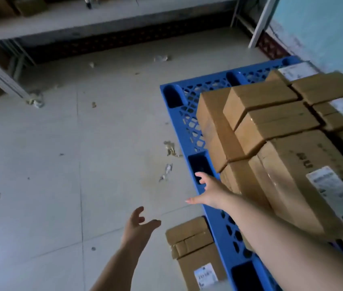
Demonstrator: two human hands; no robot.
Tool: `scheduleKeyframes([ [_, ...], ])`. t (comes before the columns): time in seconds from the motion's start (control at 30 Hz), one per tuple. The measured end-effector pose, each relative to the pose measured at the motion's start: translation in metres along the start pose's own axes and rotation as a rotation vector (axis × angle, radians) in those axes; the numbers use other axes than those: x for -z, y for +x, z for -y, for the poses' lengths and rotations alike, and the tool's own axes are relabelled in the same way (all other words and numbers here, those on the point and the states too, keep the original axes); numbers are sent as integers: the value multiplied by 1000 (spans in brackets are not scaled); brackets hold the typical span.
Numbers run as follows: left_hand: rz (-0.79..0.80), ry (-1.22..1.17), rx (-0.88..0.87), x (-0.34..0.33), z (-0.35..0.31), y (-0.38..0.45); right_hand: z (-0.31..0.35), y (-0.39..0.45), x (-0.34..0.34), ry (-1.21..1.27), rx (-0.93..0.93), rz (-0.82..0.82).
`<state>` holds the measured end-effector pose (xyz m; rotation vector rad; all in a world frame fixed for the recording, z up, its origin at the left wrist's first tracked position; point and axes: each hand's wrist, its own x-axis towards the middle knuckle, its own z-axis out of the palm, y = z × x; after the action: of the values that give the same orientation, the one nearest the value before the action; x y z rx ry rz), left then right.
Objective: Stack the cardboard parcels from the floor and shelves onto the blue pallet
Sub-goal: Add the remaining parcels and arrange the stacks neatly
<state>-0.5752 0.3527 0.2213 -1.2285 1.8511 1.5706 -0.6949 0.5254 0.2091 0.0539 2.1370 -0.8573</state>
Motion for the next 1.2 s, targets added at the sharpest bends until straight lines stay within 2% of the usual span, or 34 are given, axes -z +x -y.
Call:
scheduleKeyframes([
  [0.2,83,53,112,-52,118,62,-126,52,-105,-96,-191,41],
  [0.33,105,54,160,-83,177,115,-188,87,-154,-124,-272,-19],
  [0.5,73,93,214,-102,222,165,-215,121,-193,-154,-316,-202],
  [0.7,55,-89,228,-95,237,156,-212,115,-213,-11,-401,-119],
  [0.8,-8,-104,185,-72,197,132,-174,100,-188,61,-373,-108],
  [0.9,-59,-80,82,-46,116,101,-106,79,-132,179,-324,-138],
  [1.03,-81,-66,-111,-14,-24,32,-9,25,-20,353,-197,-207],
  [1.2,-105,-122,-259,8,-189,-90,94,-82,131,461,-35,-310],
])
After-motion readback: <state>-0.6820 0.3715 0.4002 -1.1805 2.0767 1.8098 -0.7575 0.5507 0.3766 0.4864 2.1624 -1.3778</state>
